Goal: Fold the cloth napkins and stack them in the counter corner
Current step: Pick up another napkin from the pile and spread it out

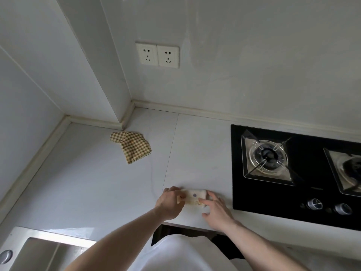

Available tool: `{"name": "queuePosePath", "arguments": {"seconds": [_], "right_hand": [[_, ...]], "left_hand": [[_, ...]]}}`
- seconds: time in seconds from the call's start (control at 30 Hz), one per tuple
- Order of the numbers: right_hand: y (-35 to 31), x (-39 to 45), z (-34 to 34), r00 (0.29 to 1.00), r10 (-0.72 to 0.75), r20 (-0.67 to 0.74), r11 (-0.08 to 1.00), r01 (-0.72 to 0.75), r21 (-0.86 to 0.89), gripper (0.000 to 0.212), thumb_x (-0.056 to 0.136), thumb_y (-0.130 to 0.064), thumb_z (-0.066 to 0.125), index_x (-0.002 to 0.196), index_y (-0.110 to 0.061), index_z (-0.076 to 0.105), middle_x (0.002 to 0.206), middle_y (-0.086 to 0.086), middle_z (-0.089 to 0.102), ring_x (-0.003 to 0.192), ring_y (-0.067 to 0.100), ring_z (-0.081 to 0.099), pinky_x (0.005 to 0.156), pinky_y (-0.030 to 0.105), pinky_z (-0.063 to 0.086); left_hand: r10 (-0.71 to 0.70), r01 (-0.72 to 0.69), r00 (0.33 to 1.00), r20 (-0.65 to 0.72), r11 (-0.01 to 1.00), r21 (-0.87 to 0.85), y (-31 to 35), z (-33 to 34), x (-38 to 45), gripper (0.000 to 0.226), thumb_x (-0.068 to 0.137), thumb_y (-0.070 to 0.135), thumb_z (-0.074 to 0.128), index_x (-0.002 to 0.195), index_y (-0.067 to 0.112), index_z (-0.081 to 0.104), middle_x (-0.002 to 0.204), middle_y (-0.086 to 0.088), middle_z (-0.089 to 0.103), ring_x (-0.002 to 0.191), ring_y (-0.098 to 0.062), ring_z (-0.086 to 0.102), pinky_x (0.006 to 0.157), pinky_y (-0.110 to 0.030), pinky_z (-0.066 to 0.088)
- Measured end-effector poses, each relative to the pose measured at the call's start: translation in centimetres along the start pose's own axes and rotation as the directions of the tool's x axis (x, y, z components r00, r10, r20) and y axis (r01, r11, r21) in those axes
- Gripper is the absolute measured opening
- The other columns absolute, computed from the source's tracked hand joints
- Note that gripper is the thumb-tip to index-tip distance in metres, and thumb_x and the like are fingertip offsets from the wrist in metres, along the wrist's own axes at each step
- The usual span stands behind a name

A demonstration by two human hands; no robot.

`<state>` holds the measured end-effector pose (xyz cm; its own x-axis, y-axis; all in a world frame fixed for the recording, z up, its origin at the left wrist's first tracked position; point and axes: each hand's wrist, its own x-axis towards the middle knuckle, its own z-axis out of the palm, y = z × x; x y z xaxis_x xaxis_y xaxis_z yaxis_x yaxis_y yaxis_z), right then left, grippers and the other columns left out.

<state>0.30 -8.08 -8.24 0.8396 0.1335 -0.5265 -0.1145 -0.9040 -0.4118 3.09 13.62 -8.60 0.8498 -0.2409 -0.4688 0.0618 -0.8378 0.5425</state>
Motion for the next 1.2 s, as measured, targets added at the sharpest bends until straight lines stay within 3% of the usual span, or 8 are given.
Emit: {"name": "queuePosePath", "arguments": {"seconds": [0.2,0.3,0.4,0.5,0.67,0.87,0.97,1.2], "right_hand": [[0.4,-0.9,-0.7,0.987,0.030,-0.155,0.938,0.026,0.345,0.018,0.088,-0.033,0.075,0.105,-0.031,0.069,0.142,-0.007,0.046,0.138,0.012,0.046,0.110,0.020,0.034],[0.9,-2.3,-2.2,0.970,0.096,-0.225,0.800,0.059,0.596,0.040,0.072,-0.063,0.079,0.101,-0.040,0.063,0.134,-0.016,0.055,0.128,0.008,0.055,0.104,0.035,0.051],[1.5,-4.2,-4.8,0.975,0.090,-0.202,0.695,0.084,0.714,0.046,0.079,-0.041,0.083,0.115,-0.047,0.057,0.128,-0.019,0.059,0.118,0.009,0.063,0.095,0.027,0.054],[3.1,-7.0,-7.7,0.982,0.072,-0.173,0.648,0.086,0.757,0.064,0.080,-0.039,0.082,0.137,-0.038,0.055,0.134,-0.021,0.057,0.118,-0.002,0.061,0.094,0.019,0.052],[8.0,-13.1,-11.6,0.974,0.078,-0.212,0.670,0.106,0.735,0.042,0.079,-0.056,0.074,0.111,-0.030,0.069,0.107,-0.012,0.075,0.103,0.004,0.070,0.095,0.037,0.056],[16.6,-21.4,-13.5,0.911,0.229,-0.343,0.596,0.148,0.790,0.019,0.092,-0.042,0.071,0.108,-0.031,0.069,0.102,-0.006,0.074,0.093,0.010,0.072,0.083,0.036,0.061],[21.2,-25.5,-13.6,0.870,0.312,-0.381,0.564,0.153,0.811,0.023,0.091,-0.043,0.073,0.110,-0.030,0.069,0.102,-0.005,0.074,0.092,0.011,0.073,0.077,0.032,0.062],[31.0,-33.4,-14.1,0.815,0.437,-0.380,0.550,0.092,0.830,0.019,0.088,-0.018,0.076,0.105,-0.025,0.071,0.094,-0.001,0.075,0.090,0.023,0.073,0.079,0.042,0.063]], "left_hand": [[0.015,-0.052,0.985,-0.171,0.976,-0.212,1.9,-1.1,-0.8,0.012,0.089,0.024,0.065,0.085,0.031,0.073,0.101,0.017,0.065,0.092,-0.008,0.063,0.079,-0.023,0.051],[0.029,-0.097,0.987,-0.157,0.890,-0.445,3.9,-2.0,-2.1,0.016,0.087,0.011,0.064,0.079,0.025,0.066,0.087,0.005,0.068,0.074,-0.010,0.065,0.071,-0.037,0.058],[0.098,-0.152,0.987,-0.125,0.817,-0.556,7.3,-3.5,-3.1,0.015,0.090,0.007,0.064,0.085,0.021,0.062,0.079,-0.008,0.063,0.066,-0.012,0.059,0.060,-0.033,0.051],[0.216,-0.237,0.971,-0.106,0.787,-0.570,11.5,-4.5,-3.5,0.013,0.093,0.011,0.065,0.098,0.022,0.060,0.084,-0.001,0.065,0.069,-0.011,0.060,0.060,-0.025,0.049],[0.348,-0.337,0.933,-0.093,0.755,-0.563,19.4,-3.4,-3.9,0.025,0.094,0.019,0.069,0.114,0.032,0.060,0.094,0.006,0.067,0.079,-0.013,0.063,0.068,-0.028,0.053],[0.417,-0.323,0.909,0.001,0.705,-0.632,29.8,2.0,-5.8,0.031,0.094,0.021,0.074,0.121,0.021,0.060,0.104,-0.003,0.071,0.093,-0.021,0.070,0.073,-0.031,0.060],[0.390,-0.223,0.910,0.138,0.744,-0.630,34.7,6.0,-6.7,0.028,0.093,0.035,0.074,0.113,0.016,0.067,0.102,-0.008,0.074,0.093,-0.024,0.073,0.078,-0.034,0.060],[0.487,-0.391,0.856,0.176,0.831,-0.397,43.1,14.7,-7.2,0.037,0.093,0.047,0.070,0.083,0.012,0.069,0.076,-0.008,0.066,0.066,-0.010,0.055,0.065,-0.031,0.044]]}}
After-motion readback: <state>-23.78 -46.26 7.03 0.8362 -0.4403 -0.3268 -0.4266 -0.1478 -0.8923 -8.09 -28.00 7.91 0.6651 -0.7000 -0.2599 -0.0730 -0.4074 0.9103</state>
